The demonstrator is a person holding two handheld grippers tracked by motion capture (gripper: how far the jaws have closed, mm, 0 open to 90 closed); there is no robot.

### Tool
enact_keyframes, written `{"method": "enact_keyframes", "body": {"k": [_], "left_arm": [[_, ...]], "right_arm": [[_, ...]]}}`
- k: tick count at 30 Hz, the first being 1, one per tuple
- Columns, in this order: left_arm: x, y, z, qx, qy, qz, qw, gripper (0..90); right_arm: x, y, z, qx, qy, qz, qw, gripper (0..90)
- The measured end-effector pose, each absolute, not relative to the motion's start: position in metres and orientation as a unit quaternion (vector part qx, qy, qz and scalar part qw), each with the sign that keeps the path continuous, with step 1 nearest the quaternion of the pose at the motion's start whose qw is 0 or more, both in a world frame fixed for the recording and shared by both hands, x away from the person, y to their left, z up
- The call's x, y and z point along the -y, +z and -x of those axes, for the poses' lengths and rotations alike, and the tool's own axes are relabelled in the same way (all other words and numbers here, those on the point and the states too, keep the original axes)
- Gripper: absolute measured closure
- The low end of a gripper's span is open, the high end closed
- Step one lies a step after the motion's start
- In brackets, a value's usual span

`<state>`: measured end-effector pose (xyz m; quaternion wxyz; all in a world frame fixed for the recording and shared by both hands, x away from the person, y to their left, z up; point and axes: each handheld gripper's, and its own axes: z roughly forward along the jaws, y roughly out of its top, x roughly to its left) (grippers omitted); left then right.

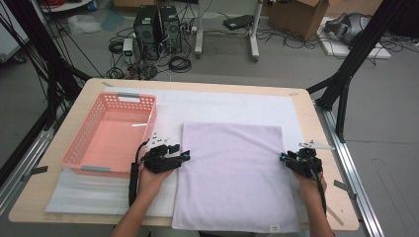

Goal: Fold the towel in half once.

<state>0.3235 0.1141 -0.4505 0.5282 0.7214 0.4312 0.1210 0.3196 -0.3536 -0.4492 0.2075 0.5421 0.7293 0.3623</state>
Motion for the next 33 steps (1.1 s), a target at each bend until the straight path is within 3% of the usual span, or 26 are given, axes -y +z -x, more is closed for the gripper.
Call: {"method": "enact_keyframes", "body": {"k": [4,6,8,11,16,17,20,25,33], "left_arm": [[-0.114,-0.45,-0.323,-0.432,0.121,-0.72,0.529,46.1],[-0.114,-0.45,-0.323,-0.432,0.119,-0.721,0.529,46.3],[-0.114,-0.449,-0.322,-0.428,0.118,-0.721,0.532,46.2],[-0.114,-0.448,-0.321,-0.424,0.122,-0.721,0.534,45.8],[-0.117,-0.446,-0.32,-0.415,0.119,-0.715,0.55,44.2],[-0.117,-0.446,-0.32,-0.411,0.119,-0.714,0.554,43.9],[-0.118,-0.444,-0.319,-0.398,0.117,-0.706,0.575,42.8],[-0.114,-0.443,-0.316,-0.333,0.148,-0.72,0.59,40.1],[-0.115,-0.44,-0.314,-0.36,0.135,-0.709,0.591,28.1]], "right_arm": [[0.347,-0.449,-0.318,-0.724,0.359,-0.55,0.211,85.7],[0.351,-0.449,-0.318,-0.72,0.366,-0.553,0.206,86.7],[0.351,-0.45,-0.316,-0.716,0.355,-0.55,0.243,87.1],[0.349,-0.45,-0.315,-0.714,0.343,-0.551,0.264,87.4],[0.352,-0.45,-0.316,-0.711,0.339,-0.555,0.269,86.8],[0.351,-0.45,-0.316,-0.711,0.341,-0.554,0.266,84.1],[0.357,-0.446,-0.312,-0.709,0.356,-0.551,0.26,60.6],[0.38,-0.437,-0.294,-0.712,0.404,-0.524,0.233,43.2],[0.397,-0.433,-0.265,-0.723,0.451,-0.478,0.213,23.2]]}}
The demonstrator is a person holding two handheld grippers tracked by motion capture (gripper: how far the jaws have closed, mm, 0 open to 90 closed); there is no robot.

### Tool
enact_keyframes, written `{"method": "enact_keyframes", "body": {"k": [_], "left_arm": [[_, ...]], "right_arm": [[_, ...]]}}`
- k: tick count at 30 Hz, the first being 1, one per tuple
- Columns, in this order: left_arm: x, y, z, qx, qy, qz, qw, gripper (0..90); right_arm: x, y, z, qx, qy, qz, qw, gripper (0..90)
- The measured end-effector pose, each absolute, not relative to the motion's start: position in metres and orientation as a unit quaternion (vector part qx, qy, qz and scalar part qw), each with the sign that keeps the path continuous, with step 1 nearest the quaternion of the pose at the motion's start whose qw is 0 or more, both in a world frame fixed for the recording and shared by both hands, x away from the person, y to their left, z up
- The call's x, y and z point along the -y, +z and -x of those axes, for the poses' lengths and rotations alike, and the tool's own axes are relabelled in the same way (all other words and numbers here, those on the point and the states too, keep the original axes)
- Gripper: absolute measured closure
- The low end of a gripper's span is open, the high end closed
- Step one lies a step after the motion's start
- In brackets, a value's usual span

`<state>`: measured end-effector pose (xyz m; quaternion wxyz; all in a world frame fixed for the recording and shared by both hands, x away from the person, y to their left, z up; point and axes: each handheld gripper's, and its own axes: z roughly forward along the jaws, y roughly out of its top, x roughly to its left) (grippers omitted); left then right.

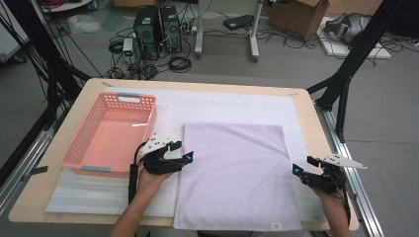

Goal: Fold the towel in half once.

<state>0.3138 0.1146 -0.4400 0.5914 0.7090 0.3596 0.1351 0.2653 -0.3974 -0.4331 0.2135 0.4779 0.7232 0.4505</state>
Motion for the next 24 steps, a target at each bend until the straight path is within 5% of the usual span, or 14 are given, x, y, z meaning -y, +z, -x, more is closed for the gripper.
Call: {"method": "enact_keyframes", "body": {"k": [4,24], "left_arm": [[-0.115,-0.438,-0.312,-0.366,0.144,-0.708,0.587,20.3],[-0.117,-0.439,-0.312,-0.367,0.131,-0.701,0.596,25.6]], "right_arm": [[0.393,-0.431,-0.266,-0.729,0.453,-0.462,0.223,19.6],[0.382,-0.43,-0.267,-0.729,0.458,-0.458,0.223,19.4]]}}
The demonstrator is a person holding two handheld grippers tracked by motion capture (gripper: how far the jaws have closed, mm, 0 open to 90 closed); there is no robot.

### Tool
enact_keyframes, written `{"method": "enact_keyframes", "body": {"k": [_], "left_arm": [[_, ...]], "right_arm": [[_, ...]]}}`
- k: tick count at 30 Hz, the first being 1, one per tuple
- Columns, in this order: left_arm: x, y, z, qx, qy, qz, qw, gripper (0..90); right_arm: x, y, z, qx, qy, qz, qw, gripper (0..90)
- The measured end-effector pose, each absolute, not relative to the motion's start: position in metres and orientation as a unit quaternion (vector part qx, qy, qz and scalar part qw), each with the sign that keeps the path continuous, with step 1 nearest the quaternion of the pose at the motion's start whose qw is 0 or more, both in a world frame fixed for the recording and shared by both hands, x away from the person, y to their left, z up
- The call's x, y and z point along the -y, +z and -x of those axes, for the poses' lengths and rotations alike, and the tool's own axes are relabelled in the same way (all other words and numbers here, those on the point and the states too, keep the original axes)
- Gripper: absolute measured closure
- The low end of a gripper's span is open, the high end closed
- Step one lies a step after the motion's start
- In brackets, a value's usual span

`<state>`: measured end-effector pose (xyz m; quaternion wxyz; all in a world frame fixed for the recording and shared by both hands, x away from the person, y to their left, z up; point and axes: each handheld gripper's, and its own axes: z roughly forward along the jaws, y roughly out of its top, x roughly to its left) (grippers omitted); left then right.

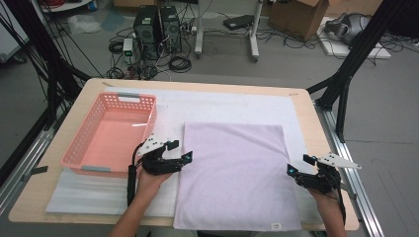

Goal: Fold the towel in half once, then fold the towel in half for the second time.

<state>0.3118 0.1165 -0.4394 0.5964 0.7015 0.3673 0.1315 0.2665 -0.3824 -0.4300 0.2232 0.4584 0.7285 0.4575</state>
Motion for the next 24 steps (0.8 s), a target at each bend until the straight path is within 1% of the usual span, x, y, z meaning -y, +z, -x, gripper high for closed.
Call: {"method": "enact_keyframes", "body": {"k": [5,15,18,21,24], "left_arm": [[-0.112,-0.441,-0.312,-0.378,0.115,-0.698,0.597,25.6],[-0.108,-0.437,-0.32,-0.377,0.118,-0.699,0.597,28.2],[-0.107,-0.437,-0.322,-0.384,0.122,-0.696,0.594,28.1],[-0.105,-0.439,-0.329,-0.4,0.122,-0.699,0.581,27.9],[-0.1,-0.429,-0.339,-0.399,0.13,-0.707,0.569,27.7]], "right_arm": [[0.381,-0.43,-0.267,-0.723,0.46,-0.464,0.222,19.4],[0.379,-0.429,-0.269,-0.734,0.446,-0.466,0.212,19.4],[0.378,-0.428,-0.275,-0.736,0.443,-0.467,0.21,17.0],[0.375,-0.425,-0.285,-0.739,0.44,-0.468,0.203,17.0],[0.374,-0.422,-0.298,-0.743,0.434,-0.473,0.191,17.0]]}}
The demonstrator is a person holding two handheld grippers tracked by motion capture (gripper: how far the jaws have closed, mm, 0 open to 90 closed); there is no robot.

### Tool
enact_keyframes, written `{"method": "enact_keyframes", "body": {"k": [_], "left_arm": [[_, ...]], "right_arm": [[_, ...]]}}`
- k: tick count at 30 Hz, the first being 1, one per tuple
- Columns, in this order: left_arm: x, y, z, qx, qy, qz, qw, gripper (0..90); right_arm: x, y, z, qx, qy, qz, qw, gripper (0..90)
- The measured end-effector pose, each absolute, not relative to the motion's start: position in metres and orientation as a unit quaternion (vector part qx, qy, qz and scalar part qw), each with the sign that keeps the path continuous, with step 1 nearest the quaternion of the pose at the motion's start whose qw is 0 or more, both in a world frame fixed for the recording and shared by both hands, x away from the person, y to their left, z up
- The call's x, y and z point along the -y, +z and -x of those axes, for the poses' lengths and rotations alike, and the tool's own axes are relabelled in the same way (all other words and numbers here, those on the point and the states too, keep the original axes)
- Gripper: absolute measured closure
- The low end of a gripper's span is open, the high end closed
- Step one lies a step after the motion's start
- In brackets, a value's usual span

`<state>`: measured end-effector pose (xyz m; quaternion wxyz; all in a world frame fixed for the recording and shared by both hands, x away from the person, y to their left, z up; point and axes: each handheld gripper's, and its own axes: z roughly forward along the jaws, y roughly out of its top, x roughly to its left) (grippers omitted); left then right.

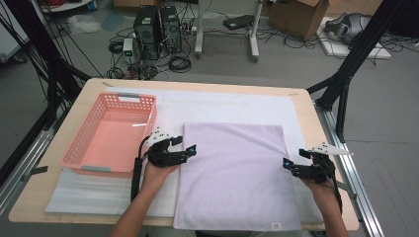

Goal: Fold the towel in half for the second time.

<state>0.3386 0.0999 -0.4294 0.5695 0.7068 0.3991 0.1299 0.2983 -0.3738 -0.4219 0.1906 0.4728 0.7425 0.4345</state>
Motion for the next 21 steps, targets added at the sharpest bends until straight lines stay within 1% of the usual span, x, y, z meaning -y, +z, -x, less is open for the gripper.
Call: {"method": "enact_keyframes", "body": {"k": [4,8,12,14,16,21], "left_arm": [[-0.095,-0.421,-0.355,-0.406,0.143,-0.706,0.562,27.3],[-0.09,-0.423,-0.373,-0.422,0.141,-0.707,0.55,27.7],[-0.091,-0.426,-0.389,-0.441,0.147,-0.714,0.524,27.7],[-0.093,-0.428,-0.397,-0.45,0.141,-0.709,0.525,27.8],[-0.093,-0.429,-0.404,-0.457,0.142,-0.715,0.51,28.4],[-0.098,-0.437,-0.416,-0.478,0.137,-0.713,0.494,28.9]], "right_arm": [[0.37,-0.42,-0.32,-0.745,0.427,-0.479,0.183,17.5],[0.367,-0.424,-0.34,-0.748,0.419,-0.485,0.173,20.4],[0.366,-0.429,-0.358,-0.743,0.418,-0.499,0.159,28.0],[0.367,-0.429,-0.364,-0.741,0.416,-0.502,0.159,28.9],[0.366,-0.428,-0.37,-0.742,0.41,-0.504,0.163,31.5],[0.362,-0.428,-0.383,-0.754,0.381,-0.507,0.169,33.7]]}}
